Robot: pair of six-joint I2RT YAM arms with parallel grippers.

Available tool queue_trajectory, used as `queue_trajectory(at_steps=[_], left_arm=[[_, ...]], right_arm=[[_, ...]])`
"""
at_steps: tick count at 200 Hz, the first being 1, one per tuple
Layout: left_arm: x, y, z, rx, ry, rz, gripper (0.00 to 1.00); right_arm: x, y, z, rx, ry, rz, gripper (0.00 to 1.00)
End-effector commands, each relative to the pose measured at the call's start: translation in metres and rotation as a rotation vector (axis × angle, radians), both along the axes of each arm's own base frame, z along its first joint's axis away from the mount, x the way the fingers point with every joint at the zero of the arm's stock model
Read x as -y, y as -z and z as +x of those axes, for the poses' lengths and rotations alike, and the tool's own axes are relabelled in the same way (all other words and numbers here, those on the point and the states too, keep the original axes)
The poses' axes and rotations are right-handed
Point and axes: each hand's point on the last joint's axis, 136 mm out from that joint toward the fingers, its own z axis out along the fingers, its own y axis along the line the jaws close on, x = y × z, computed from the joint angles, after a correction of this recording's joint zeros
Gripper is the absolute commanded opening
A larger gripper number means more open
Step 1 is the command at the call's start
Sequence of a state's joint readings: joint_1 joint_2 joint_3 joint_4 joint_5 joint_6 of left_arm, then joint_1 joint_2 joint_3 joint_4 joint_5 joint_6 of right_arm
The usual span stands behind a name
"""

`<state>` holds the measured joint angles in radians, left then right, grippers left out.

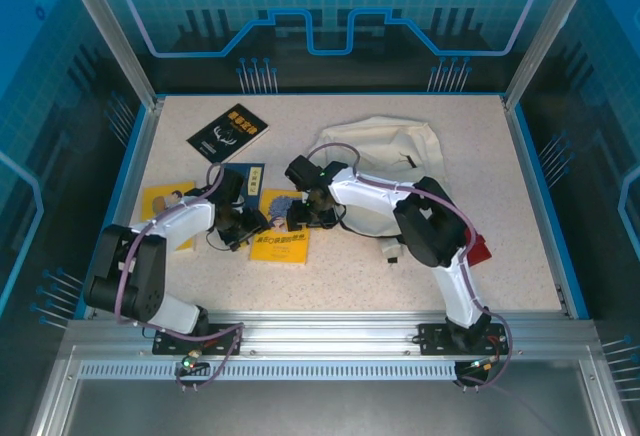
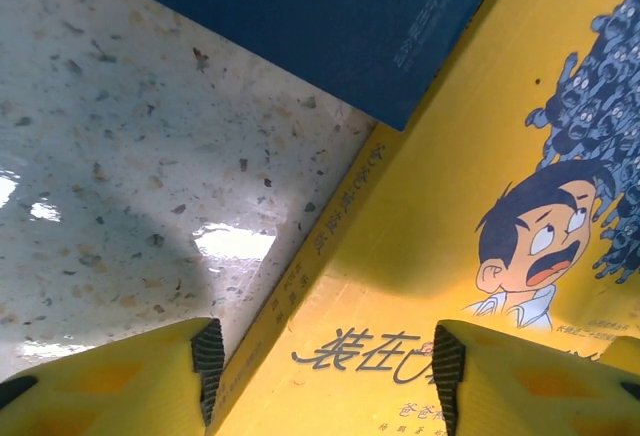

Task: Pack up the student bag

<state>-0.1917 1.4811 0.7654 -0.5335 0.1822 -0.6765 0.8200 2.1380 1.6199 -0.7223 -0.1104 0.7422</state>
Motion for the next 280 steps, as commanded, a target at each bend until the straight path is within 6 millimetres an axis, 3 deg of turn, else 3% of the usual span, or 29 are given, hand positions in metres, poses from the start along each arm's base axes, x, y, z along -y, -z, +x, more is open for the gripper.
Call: queue_trajectory(at_steps=[1, 45, 103, 139, 203, 238, 280], left_arm=[[0.005, 0.003, -0.002, -0.013, 0.038, -0.037, 0.59], [0.003, 0.012, -0.008, -0.065, 0.058, -0.01, 0.54], [-0.006, 0.029, -0.02, -0.135, 0.107, 0.111, 0.48], [-0.008, 0.037, -0.023, -0.164, 0.11, 0.133, 0.48], [-0.004, 0.039, -0.022, -0.163, 0.11, 0.118, 0.46], [-0.001, 0.033, -0.017, -0.139, 0.109, 0.101, 0.46], [0.005, 0.017, -0.001, -0.046, 0.09, 0.066, 0.46]], right_arm=[[-0.005, 0.004, -0.007, -0.048, -0.021, -0.003, 0.58], [-0.016, 0.0, -0.006, -0.068, -0.03, 0.05, 0.56], [-0.04, -0.046, -0.006, -0.067, -0.086, 0.259, 0.53], [-0.04, -0.063, -0.005, -0.063, -0.06, 0.332, 0.48], [-0.027, -0.048, 0.002, -0.108, 0.035, 0.403, 0.36], [-0.02, -0.035, 0.004, -0.102, 0.052, 0.35, 0.25], [-0.014, -0.037, 0.009, -0.054, 0.049, 0.328, 0.07]])
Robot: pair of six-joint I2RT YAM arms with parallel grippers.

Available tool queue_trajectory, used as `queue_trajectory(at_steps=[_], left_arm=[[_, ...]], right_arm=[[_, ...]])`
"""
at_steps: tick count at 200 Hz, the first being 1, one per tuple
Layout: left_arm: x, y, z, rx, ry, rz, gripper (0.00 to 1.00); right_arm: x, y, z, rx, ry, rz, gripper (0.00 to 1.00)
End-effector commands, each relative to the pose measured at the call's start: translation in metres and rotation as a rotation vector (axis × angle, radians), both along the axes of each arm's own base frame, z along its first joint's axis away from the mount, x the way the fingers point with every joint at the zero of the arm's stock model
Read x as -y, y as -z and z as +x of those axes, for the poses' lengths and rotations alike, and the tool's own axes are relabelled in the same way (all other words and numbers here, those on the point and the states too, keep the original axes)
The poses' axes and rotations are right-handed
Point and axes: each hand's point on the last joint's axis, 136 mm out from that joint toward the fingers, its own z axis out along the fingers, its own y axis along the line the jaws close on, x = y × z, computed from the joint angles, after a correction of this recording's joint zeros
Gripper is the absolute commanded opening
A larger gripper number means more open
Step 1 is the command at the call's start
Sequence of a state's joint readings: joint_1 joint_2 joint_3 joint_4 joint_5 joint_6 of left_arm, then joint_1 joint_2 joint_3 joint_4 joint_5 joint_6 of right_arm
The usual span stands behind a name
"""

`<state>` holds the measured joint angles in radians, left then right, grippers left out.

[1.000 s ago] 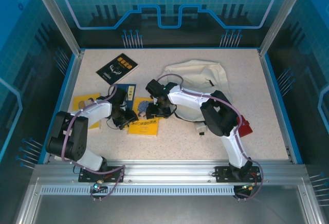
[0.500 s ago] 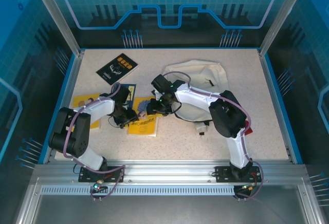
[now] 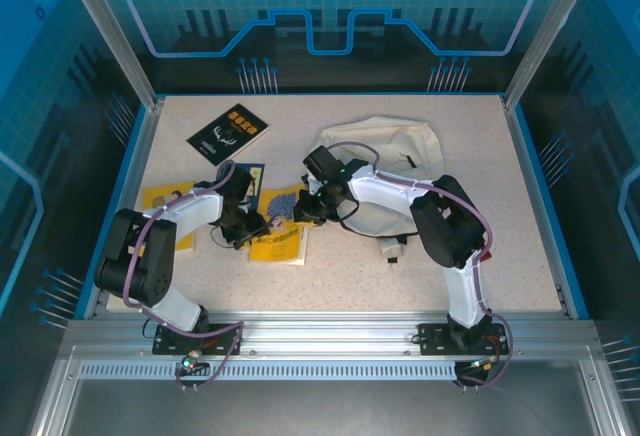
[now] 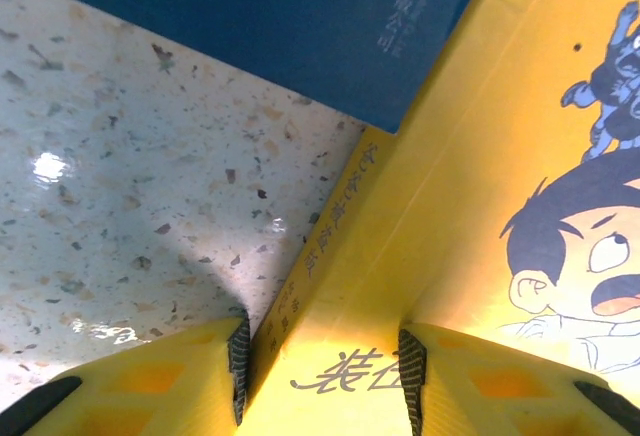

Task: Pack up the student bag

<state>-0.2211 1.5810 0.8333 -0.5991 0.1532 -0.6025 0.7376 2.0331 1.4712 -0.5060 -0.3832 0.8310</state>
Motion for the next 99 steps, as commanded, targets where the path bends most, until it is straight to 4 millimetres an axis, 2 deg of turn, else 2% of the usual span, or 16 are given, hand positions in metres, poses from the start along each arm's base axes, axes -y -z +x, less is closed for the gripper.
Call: queue_trajectory(at_steps=[1, 17, 36, 64, 99], left_arm=[[0.003, 0.005, 0.002, 0.026, -0.005, 0.006, 0.47], [0.009, -0.013, 0.013, 0.075, -0.016, -0.052, 0.54], [0.015, -0.042, 0.03, 0.14, -0.039, -0.166, 0.66], [0.022, -0.078, 0.047, 0.217, -0.024, -0.285, 0.77], [0.025, -0.104, 0.058, 0.314, -0.009, -0.382, 0.96]], right_arm=[[-0.003, -0.006, 0.005, 0.052, -0.016, 0.024, 0.06], [-0.001, -0.012, 0.008, 0.081, -0.022, 0.029, 0.0], [0.003, -0.024, 0.012, 0.151, -0.05, 0.062, 0.0], [0.008, -0.059, 0.015, 0.255, -0.094, 0.184, 0.0], [0.026, -0.098, 0.015, 0.32, -0.124, 0.329, 0.0]])
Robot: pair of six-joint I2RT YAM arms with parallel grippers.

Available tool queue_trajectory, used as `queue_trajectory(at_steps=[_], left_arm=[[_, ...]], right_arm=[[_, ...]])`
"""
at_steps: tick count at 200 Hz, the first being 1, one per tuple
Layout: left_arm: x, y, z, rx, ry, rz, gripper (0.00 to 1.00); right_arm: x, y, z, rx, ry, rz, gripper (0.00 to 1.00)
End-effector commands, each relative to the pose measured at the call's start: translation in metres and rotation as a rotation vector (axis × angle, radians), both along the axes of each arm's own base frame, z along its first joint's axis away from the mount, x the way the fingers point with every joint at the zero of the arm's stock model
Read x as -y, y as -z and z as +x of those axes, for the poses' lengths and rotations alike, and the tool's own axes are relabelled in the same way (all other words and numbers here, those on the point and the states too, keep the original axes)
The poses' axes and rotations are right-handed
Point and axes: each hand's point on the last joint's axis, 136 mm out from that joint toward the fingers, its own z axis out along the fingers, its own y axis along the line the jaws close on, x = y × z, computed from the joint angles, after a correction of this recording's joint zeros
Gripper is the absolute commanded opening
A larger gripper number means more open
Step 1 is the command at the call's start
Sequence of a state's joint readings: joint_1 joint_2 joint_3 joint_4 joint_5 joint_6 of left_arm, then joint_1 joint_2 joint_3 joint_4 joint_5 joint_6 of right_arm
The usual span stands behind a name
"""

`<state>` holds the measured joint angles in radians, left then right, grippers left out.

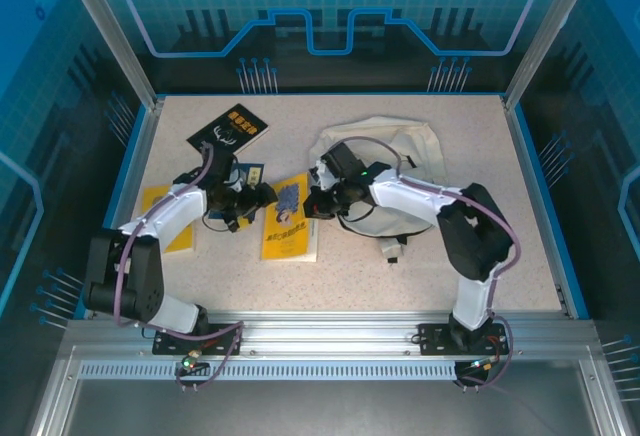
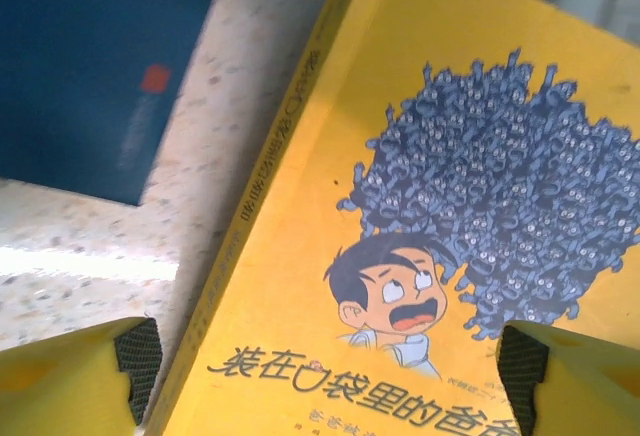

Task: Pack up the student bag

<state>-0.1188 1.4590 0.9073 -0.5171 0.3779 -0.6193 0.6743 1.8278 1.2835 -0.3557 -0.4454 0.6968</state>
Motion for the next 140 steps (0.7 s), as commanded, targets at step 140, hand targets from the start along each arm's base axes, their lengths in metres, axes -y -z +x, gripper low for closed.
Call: queue_trajectory(at_steps=[140], left_arm=[[0.074, -0.018, 0.025, 0.139, 0.184, -0.477, 0.91]], right_arm=[[0.053, -0.063, 0.025, 0.045, -0.003, 0.347, 0.0]])
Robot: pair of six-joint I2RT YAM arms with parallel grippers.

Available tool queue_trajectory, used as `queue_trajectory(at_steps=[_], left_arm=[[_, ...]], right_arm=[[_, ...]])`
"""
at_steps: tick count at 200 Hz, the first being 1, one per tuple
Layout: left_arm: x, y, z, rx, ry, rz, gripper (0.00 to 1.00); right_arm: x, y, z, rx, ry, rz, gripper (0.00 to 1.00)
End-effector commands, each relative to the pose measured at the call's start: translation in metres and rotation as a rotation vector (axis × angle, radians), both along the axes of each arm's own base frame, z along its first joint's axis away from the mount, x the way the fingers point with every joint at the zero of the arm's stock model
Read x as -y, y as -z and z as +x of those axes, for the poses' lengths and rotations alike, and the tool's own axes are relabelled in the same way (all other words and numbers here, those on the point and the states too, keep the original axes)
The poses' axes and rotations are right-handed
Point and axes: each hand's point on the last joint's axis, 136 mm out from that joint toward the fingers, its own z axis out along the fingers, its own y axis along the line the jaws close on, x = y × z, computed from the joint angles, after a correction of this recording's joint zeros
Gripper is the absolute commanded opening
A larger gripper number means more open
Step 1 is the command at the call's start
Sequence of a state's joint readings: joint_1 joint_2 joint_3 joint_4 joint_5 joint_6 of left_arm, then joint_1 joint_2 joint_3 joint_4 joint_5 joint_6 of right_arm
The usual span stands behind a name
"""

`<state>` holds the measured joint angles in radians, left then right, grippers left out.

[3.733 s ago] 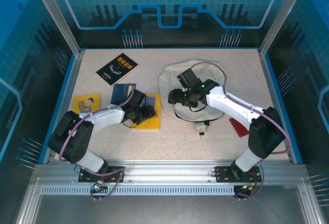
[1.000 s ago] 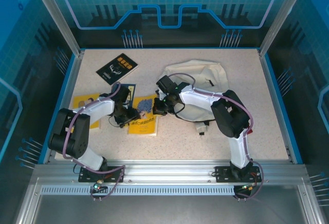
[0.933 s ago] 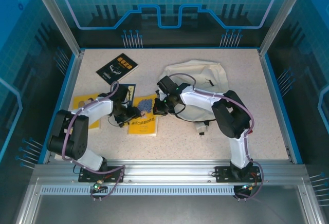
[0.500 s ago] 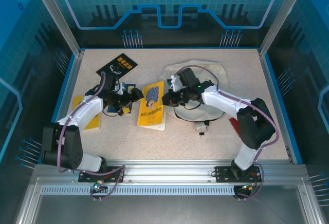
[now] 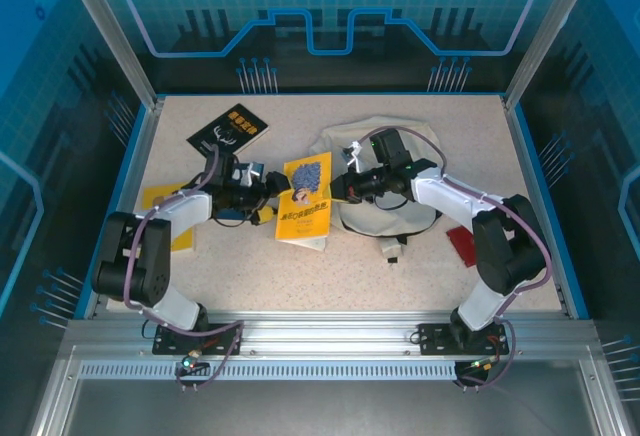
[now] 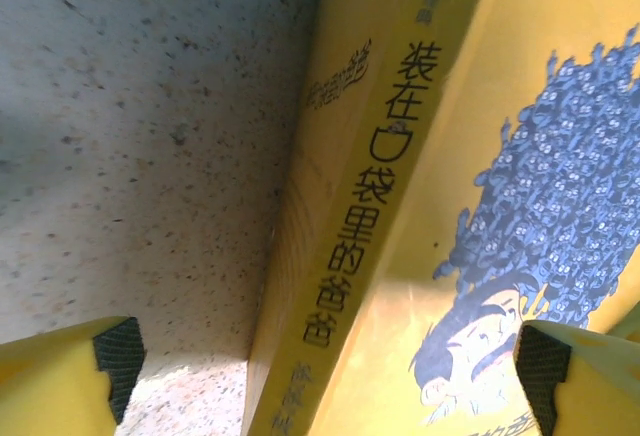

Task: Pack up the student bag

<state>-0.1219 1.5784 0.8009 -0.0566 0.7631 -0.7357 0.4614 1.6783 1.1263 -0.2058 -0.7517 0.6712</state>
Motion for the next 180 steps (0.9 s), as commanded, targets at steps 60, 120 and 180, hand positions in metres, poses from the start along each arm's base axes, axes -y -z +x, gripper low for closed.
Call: queue_trajectory(at_steps=[60, 120, 180], left_arm=[[0.02, -0.017, 0.001, 0.044, 0.079, -0.091, 0.47], [0.004, -0.022, -0.001, 0.032, 0.052, 0.055, 0.09], [-0.026, -0.095, -0.014, 0.109, -0.008, 0.245, 0.09]], right_arm=[[0.009, 0.0, 0.012, -0.029, 0.028, 0.029, 0.0], [0.045, 0.011, 0.004, -0.029, 0.149, -0.234, 0.66], [0.083, 0.01, -0.003, 0.027, 0.293, -0.348, 0.92]])
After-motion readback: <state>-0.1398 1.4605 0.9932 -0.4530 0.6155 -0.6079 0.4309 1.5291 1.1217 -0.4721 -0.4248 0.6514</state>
